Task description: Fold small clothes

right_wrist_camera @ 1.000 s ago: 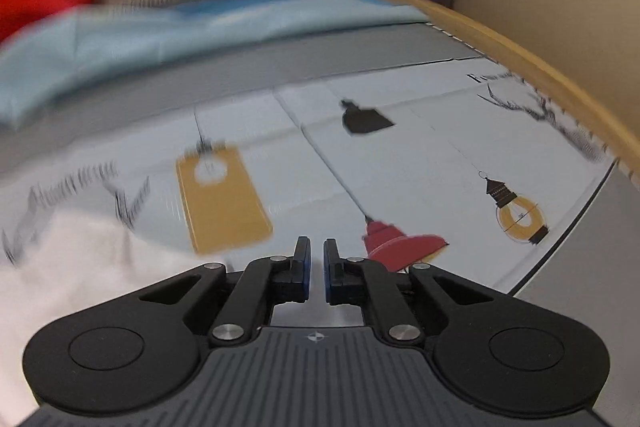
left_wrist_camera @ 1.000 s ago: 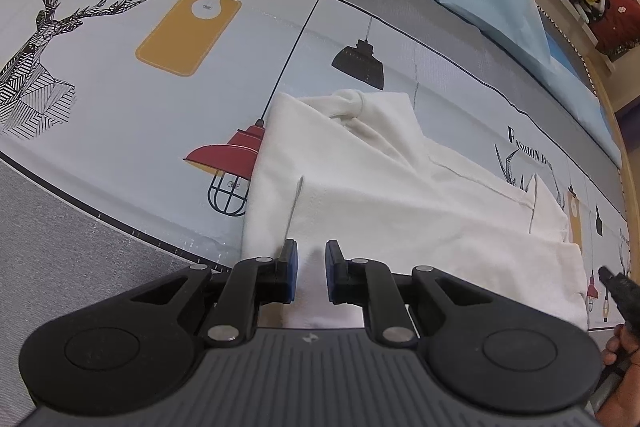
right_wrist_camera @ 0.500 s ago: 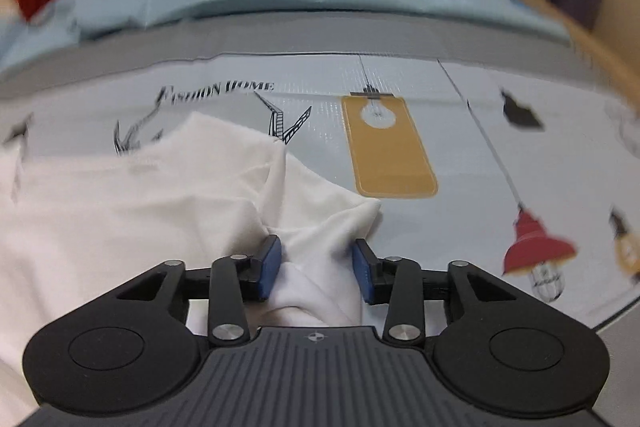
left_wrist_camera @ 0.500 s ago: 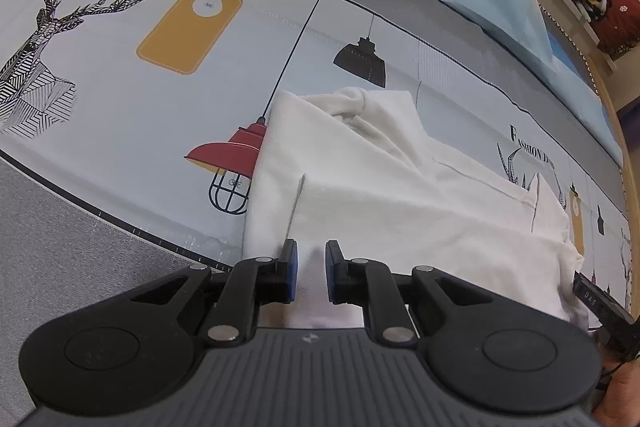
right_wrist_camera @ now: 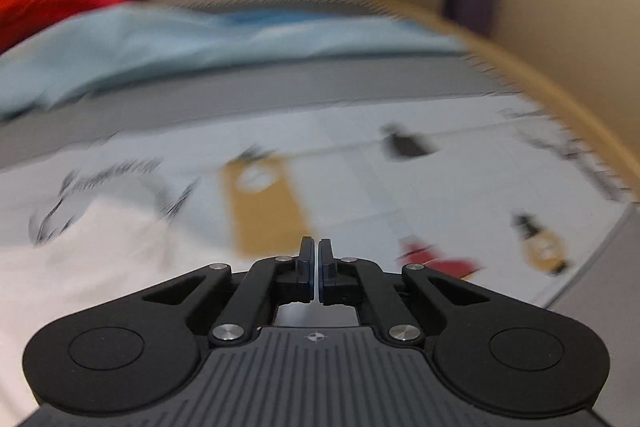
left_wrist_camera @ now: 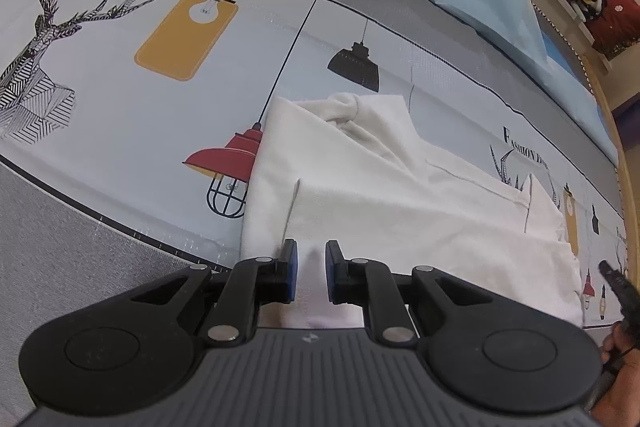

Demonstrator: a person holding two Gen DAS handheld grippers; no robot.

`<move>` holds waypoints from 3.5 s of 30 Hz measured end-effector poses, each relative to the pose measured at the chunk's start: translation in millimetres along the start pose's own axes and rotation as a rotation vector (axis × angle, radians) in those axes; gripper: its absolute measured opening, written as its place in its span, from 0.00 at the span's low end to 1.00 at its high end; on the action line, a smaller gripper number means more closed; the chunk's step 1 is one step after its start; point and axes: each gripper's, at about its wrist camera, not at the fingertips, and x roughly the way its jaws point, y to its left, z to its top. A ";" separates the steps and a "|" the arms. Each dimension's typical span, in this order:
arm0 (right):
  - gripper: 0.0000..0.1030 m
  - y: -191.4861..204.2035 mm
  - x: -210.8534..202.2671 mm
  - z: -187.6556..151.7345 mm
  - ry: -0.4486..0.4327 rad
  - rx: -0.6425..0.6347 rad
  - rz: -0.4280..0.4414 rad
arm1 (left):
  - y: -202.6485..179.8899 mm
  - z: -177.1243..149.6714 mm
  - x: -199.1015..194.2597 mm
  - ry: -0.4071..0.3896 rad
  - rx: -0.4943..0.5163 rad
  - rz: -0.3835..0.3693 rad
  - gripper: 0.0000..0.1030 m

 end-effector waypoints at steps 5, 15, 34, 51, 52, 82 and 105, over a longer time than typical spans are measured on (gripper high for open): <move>0.07 1.6 -22.3 8.3 0.020 0.000 0.341 | 0.8 1.2 -5.6 0.007 0.007 -0.008 0.15; 0.14 25.3 -40.7 -19.8 0.176 -0.235 0.392 | 8.5 -3.6 -13.0 0.044 0.076 -0.014 0.19; 0.25 -71.1 -168.8 -51.1 0.325 -0.016 0.213 | 26.6 -64.8 -85.9 -0.023 0.208 0.093 0.23; 0.37 -119.0 -320.7 -150.9 0.212 -0.117 0.289 | 84.1 -261.7 -147.0 0.073 0.213 0.024 0.23; 0.37 -119.7 -321.9 -156.4 0.215 -0.111 0.281 | 87.3 -267.1 -143.1 0.101 0.210 0.037 0.23; 0.06 -125.6 -268.4 -226.3 0.501 0.003 0.191 | 104.2 -286.7 -106.9 0.167 0.166 -0.014 0.05; 0.12 -120.9 -263.4 -229.7 0.536 0.025 0.161 | 106.9 -289.3 -104.4 0.209 0.161 0.014 0.15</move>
